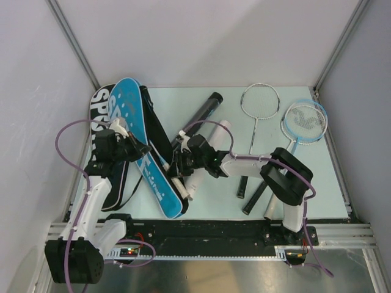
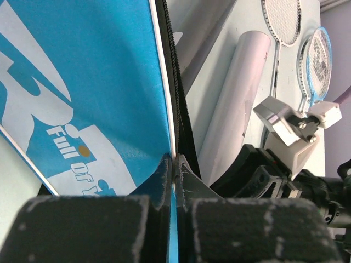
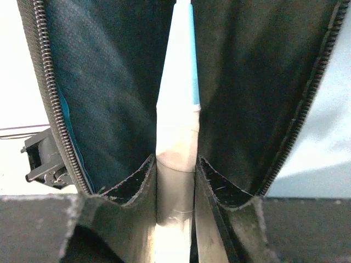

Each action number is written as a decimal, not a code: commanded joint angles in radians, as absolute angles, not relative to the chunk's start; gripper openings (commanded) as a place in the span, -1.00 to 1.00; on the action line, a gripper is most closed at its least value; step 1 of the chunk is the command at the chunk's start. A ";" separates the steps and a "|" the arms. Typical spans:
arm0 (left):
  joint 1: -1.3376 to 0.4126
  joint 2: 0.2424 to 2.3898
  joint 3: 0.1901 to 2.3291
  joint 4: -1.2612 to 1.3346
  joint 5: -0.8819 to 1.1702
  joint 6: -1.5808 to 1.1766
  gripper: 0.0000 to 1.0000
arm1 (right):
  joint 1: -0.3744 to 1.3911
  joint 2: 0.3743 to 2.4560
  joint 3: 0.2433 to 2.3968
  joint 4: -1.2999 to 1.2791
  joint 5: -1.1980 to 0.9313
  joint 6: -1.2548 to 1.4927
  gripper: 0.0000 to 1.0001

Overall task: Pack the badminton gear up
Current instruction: Place the racket in the racket bag, then pick up the racket from the center of the board.

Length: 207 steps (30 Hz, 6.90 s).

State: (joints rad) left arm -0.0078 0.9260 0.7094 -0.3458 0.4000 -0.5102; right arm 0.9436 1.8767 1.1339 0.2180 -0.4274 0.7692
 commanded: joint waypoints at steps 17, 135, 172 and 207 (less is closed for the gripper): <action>-0.003 0.874 0.682 -0.315 0.257 -0.588 -0.81 | 1.064 1.988 1.311 0.263 -0.281 0.739 -0.95; 0.107 0.815 0.701 -0.356 0.158 -0.373 -1.00 | 0.020 1.282 0.615 -0.589 0.148 0.638 -0.10; 0.107 0.796 0.696 -0.355 0.152 -0.380 -0.99 | 0.480 1.182 0.742 -0.529 0.535 0.759 -1.00; 0.106 0.802 0.699 -0.354 0.154 -0.379 -0.99 | 0.400 1.471 0.752 -0.438 0.259 0.718 -0.63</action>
